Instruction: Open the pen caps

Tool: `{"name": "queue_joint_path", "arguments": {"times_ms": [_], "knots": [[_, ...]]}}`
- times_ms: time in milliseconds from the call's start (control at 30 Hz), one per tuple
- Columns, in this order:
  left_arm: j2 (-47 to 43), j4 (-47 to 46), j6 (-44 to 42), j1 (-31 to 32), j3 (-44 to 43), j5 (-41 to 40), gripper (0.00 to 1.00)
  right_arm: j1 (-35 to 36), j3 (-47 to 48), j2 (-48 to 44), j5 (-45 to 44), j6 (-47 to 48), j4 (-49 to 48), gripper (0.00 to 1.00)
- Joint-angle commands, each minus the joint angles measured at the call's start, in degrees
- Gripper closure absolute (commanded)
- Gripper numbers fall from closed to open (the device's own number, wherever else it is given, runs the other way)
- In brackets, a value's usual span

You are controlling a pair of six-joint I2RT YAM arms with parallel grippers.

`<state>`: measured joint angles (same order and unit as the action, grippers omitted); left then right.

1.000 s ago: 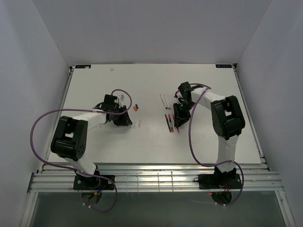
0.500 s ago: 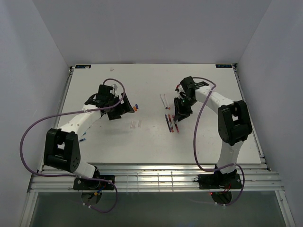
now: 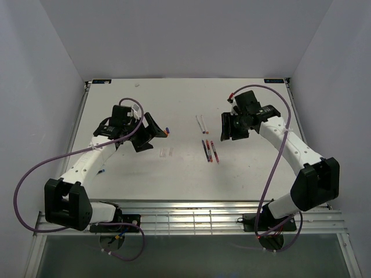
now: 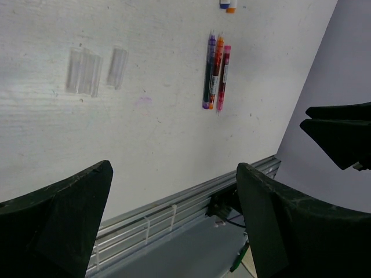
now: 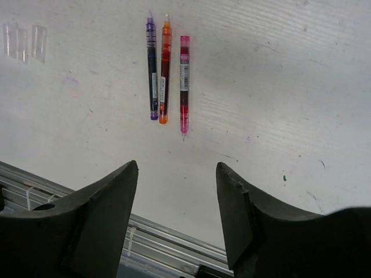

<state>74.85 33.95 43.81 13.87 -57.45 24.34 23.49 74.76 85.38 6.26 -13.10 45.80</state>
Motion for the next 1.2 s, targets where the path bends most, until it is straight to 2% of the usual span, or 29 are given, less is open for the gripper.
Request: {"name": "queue_joint_path", "arguments": {"times_ms": [0, 33, 67, 100, 133, 167, 200, 300, 467, 633, 767, 933, 1133, 1167], "knots": [[-2.8, 3.7, 2.0, -1.8, 0.6, 4.8, 0.02, -1.4, -4.2, -5.0, -4.8, -2.2, -3.1, 0.36], [-3.7, 4.0, 3.7, -2.3, 0.8, 4.8, 0.02, -1.9, -5.5, -6.8, -4.6, -4.1, -4.3, 0.27], [-4.8, 4.4, 5.0, -2.9, 1.3, 3.9, 0.02, -2.7, -7.0, -10.2, -3.8, -4.6, -5.9, 0.12], [-6.0, 4.6, 6.4, -3.9, 2.2, 3.4, 0.02, -3.2, -8.5, -11.5, -0.8, -5.1, -9.1, 0.04], [-8.1, 5.0, 7.4, -4.5, 2.7, 3.1, 0.02, -3.5, -11.0, -12.5, 1.0, -5.6, -10.3, 0.03], [-8.9, 5.2, 9.8, -5.7, 3.0, 2.6, 0.02, -4.1, -11.9, -13.3, 4.1, -6.7, -10.9, 0.09], [-9.5, 5.9, 10.8, -6.2, 3.6, 2.5, 0.02, -4.1, -12.5, -13.2, 5.6, -7.1, -11.1, 0.10], [-10.4, 7.9, 11.6, -7.1, 2.6, 0.9, 0.02, -4.5, -15.0, -12.7, 10.6, -8.9, -11.3, 0.10], [-11.0, 12.6, 11.9, -7.9, -0.4, -3.9, 0.02, -4.5, -20.0, -17.6, 13.0, -11.9, -16.4, 0.10], [-10.5, 16.6, 13.1, -9.2, -3.2, -9.2, 0.03, -4.5, -18.7, -19.1, 16.3, -11.9, -14.2, 0.08], [-4.8, 21.7, 12.9, -9.2, -11.6, -15.6, 0.03, -4.5, -18.0, -21.6, 13.7, -11.2, -10.2, 0.02], [5.3, 31.4, 13.6, -10.3, -21.2, -26.1, 0.03, -4.4, -20.3, -26.5, 13.1, -11.0, -9.6, 0.01], [8.9, 32.9, 16.3, -13.6, -22.8, -26.7, 0.03, -4.5, -23.4, -28.7, 13.9, -11.2, -9.3, 0.01], [9.3, 32.8, 16.6, -16.2, -22.5, -26.5, 0.02, -4.5, -23.5, -28.7, 13.9, -11.0, -9.2, 0.01]]}}
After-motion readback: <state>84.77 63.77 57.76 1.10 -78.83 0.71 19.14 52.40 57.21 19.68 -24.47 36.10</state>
